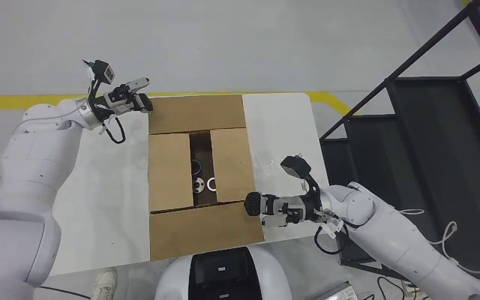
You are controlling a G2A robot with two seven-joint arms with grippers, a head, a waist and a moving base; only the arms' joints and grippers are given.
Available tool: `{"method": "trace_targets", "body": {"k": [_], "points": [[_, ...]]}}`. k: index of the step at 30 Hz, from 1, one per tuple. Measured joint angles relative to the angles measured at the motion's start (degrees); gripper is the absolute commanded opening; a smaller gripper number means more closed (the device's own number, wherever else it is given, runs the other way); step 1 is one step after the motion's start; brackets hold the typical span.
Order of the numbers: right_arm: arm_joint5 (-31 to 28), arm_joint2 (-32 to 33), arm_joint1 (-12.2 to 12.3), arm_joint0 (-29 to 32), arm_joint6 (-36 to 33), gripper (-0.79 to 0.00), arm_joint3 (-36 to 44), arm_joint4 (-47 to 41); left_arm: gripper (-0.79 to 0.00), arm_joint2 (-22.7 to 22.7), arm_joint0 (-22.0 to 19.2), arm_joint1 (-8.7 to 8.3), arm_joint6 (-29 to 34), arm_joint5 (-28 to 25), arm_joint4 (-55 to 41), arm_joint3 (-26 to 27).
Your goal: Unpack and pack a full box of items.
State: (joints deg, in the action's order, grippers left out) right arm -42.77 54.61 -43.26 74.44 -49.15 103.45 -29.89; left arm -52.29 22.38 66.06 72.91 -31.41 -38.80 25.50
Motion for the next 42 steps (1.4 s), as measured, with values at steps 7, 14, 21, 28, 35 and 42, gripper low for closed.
{"method": "trace_targets", "body": {"k": [7,14,21,28,35,42], "points": [[13.4,-3.7,-2.5,-9.1,0.8,0.0,0.4,4.5,0.0,-6.0,7.8,-5.28,2.9,2.9,1.2,10.0],[27.2,-11.8,-6.7,-18.5,6.2,0.0,-1.2,13.6,0.0,-13.8,17.2,-9.9,6.9,6.9,-1.1,21.9],[38.2,-21.0,-12.1,-24.0,12.5,0.0,-5.1,15.5,0.0,-21.4,24.6,-12.59,11.3,11.3,-6.5,31.8],[42.4,-25.4,-15.6,-26.5,15.3,0.0,-8.6,16.4,0.0,-22.4,25.5,-12.89,11.3,11.4,-6.6,33.4],[42.4,-25.3,-15.5,-26.5,15.2,0.0,-8.5,16.4,0.0,-22.4,25.5,-12.89,11.3,11.4,-6.6,33.4],[42.4,-25.3,-15.5,-26.5,15.2,0.0,-8.5,16.4,0.0,-22.4,25.5,-12.89,11.3,11.4,-6.6,33.4]]}}
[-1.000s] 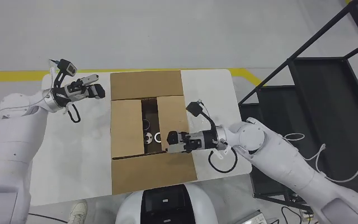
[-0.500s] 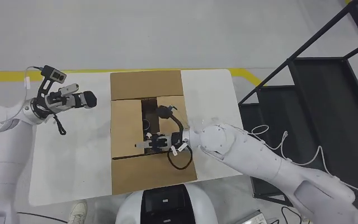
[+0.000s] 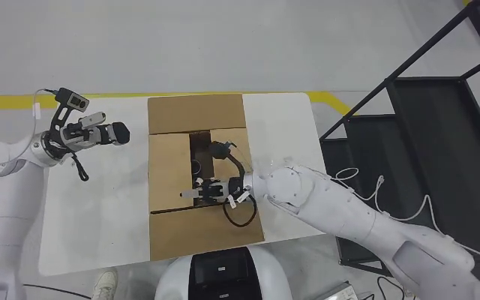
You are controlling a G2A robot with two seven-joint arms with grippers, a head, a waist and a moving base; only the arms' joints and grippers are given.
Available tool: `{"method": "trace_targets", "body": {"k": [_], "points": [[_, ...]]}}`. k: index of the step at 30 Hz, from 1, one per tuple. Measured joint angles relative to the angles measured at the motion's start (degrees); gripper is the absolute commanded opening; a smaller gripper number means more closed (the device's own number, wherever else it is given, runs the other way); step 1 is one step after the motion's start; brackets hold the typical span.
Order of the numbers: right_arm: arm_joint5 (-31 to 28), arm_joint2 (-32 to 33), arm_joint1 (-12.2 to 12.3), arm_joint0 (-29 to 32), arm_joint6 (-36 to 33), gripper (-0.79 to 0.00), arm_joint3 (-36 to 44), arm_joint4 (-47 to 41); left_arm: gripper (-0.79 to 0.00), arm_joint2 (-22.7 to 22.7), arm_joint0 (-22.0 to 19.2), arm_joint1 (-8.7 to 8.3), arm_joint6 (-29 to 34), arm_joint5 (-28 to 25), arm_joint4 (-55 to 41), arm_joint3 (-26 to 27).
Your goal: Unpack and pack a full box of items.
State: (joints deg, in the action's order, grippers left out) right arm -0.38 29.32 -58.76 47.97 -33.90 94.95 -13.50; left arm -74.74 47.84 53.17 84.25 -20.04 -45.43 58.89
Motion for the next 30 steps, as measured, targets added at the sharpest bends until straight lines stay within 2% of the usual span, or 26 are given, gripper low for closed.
{"method": "trace_targets", "body": {"k": [3,8,18,25,30], "points": [[0.8,-0.4,-0.4,0.1,0.0,0.0,-0.1,1.6,0.0,0.0,0.1,0.0,-0.1,0.0,0.0,0.1],[-0.2,-1.6,-2.3,-1.4,-1.3,0.0,-1.7,2.0,0.0,-1.1,2.1,-0.3,-4.2,1.3,1.6,2.8],[1.5,-4.0,-7.1,-3.8,-0.2,0.0,-9.0,-0.5,0.0,-7.1,5.9,-1.51,-7.4,1.1,1.1,5.2],[-7.2,-4.5,-10.0,-5.1,-5.6,0.0,-12.0,-4.9,0.0,-11.1,7.6,-2.27,-7.7,1.7,0.4,6.3],[-13.6,-4.3,-11.2,-6.6,-6.4,0.0,-9.7,-0.7,0.0,-11.7,8.7,-2.36,-6.7,1.8,-0.4,8.0]]}}
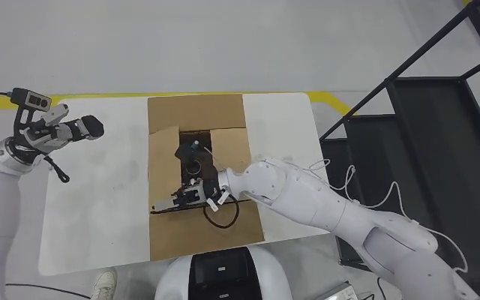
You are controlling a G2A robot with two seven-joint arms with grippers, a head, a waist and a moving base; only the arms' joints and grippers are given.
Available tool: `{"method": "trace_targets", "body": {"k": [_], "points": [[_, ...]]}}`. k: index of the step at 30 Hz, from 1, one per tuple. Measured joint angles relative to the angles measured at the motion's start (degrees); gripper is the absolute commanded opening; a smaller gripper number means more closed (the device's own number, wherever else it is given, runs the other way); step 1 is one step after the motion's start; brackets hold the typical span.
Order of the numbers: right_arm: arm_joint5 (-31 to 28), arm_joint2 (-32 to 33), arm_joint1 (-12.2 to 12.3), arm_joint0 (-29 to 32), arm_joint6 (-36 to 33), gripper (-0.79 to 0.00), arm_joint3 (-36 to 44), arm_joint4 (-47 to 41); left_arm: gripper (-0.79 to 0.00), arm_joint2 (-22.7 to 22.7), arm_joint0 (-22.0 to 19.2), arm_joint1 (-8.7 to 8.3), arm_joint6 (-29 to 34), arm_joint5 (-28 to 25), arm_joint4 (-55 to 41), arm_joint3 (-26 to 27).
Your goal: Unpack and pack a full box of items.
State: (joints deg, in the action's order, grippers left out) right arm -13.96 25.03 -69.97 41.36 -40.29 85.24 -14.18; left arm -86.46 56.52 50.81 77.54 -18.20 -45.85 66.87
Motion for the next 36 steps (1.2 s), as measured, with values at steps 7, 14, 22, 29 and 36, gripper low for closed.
{"method": "trace_targets", "body": {"k": [7,14,22,29,36], "points": [[-2.5,-1.6,-3.3,-3.3,2.1,0.0,1.5,5.1,0.0,0.0,0.7,0.21,2.3,-0.3,-2.6,1.9],[-3.5,-7.7,-10.7,-7.5,3.5,0.0,-6.4,4.4,0.0,-1.6,1.7,-0.19,3.9,1.3,-2.2,3.6],[-6.0,-9.8,-17.8,-9.9,3.2,0.0,-19.9,2.6,0.0,-2.9,3.8,-1.05,4.6,7.5,2.3,5.6],[-6.9,-9.4,-20.6,-10.2,1.9,0.0,-23.4,3.6,0.0,-3.0,5.0,-2.13,4.0,14.1,11.3,4.2],[-6.0,-6.7,-20.0,-8.5,2.1,0.0,-19.2,7.0,0.0,0.2,3.8,-2.5,-1.7,21.5,21.2,2.2]]}}
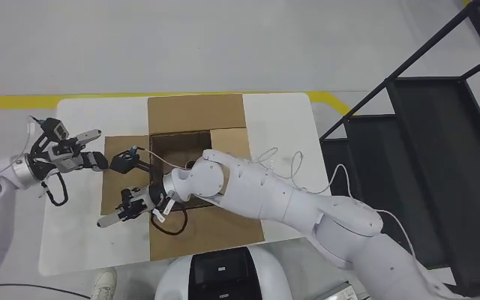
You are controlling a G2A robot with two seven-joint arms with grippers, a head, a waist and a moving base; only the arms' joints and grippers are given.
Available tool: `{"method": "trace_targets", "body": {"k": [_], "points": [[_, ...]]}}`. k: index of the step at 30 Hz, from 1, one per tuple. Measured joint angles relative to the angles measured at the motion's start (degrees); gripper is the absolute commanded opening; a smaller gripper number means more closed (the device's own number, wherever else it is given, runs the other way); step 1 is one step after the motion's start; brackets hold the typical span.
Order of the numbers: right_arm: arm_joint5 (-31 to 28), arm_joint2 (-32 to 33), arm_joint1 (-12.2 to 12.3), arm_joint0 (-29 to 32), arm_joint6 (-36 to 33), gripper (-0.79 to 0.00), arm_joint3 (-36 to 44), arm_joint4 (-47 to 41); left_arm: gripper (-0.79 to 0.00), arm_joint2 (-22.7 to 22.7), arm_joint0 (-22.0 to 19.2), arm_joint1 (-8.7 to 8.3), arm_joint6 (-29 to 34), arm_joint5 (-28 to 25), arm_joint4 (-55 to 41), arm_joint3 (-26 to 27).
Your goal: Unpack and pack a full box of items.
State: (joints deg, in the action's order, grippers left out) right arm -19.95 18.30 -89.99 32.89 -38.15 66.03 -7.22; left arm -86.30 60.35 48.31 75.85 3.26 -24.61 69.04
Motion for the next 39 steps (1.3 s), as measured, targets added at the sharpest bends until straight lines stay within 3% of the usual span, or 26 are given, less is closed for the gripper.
{"method": "trace_targets", "body": {"k": [3,12,18,24,28,32,39], "points": [[0.4,2.1,1.3,1.6,0.1,0.0,3.3,1.5,0.0,2.1,-1.3,0.3,-1.6,1.2,1.5,-1.3],[7.6,13.1,8.5,12.0,-3.5,0.0,20.4,8.3,0.0,11.0,-7.6,2.5,-6.1,4.5,2.3,-8.3],[12.1,20.8,12.3,19.6,-8.1,0.0,29.6,11.3,0.0,16.5,-11.6,3.91,-2.9,5.3,3.2,-13.9],[13.8,26.0,14.3,24.2,-11.7,0.0,33.7,11.5,0.0,18.7,-14.8,4.91,-1.6,3.4,2.1,-18.6],[13.5,28.1,15.1,26.1,-13.6,0.0,35.0,11.1,0.0,17.1,-15.7,4.85,0.9,0.7,-1.5,-19.7],[13.3,30.6,15.9,28.2,-14.9,0.0,36.1,10.6,0.0,14.5,-15.1,4.27,1.5,-2.0,-4.1,-17.4],[12.7,35.2,17.4,32.2,-16.6,0.0,37.0,8.9,0.0,11.5,-11.9,3.06,8.1,-4.8,-5.7,-4.0]]}}
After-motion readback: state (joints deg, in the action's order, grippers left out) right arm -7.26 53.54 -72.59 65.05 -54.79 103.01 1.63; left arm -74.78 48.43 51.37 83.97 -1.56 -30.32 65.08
